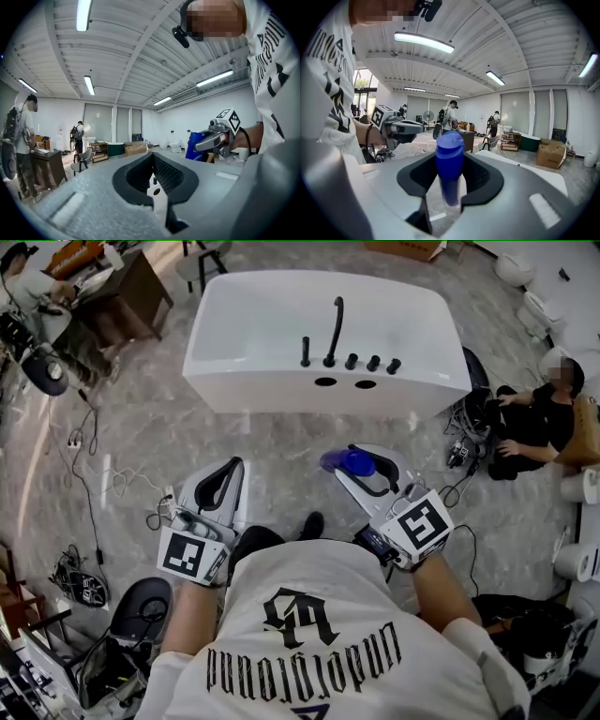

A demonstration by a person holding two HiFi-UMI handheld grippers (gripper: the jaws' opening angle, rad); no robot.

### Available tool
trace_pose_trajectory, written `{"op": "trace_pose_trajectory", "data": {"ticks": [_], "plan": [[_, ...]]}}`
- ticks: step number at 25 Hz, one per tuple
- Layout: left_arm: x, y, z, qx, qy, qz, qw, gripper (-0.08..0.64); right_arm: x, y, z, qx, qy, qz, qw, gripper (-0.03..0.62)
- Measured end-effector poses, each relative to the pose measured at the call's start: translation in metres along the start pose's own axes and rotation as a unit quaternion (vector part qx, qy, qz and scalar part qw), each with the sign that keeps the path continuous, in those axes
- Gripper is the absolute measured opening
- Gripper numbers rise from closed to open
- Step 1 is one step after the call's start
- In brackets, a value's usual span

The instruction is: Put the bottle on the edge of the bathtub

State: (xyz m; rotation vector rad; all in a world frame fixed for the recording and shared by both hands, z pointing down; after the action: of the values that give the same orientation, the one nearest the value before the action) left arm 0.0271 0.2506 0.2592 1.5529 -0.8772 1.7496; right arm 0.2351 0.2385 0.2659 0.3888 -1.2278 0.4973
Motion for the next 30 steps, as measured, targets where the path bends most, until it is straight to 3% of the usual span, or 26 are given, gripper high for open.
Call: {"op": "trace_pose_trajectory", "data": {"ticks": [13,30], "plan": [[0.011,0.069,0.068,0.030,0.002,-0.005,0.9996,0.008,-0.011,-0.057,0.071,0.013,0.005,0.014,1.000,0.152],[0.014,0.248,0.090,0.058,-0.018,0.003,0.9981,0.008,-0.072,-0.082,0.242,0.040,0.002,0.006,0.999,0.152]]}}
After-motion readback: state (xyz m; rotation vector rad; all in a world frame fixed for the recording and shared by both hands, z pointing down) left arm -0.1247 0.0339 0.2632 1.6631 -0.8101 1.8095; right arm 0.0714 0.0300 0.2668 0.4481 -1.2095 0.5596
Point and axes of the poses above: the fingertips, and each gripper's own axes: z forward along the fingers, y to its left, x out of its underside, the point moved 4 cm from there along -z, backward along the fingers, and after that the axes turned 4 degrees about z, right-handed, at the moved point
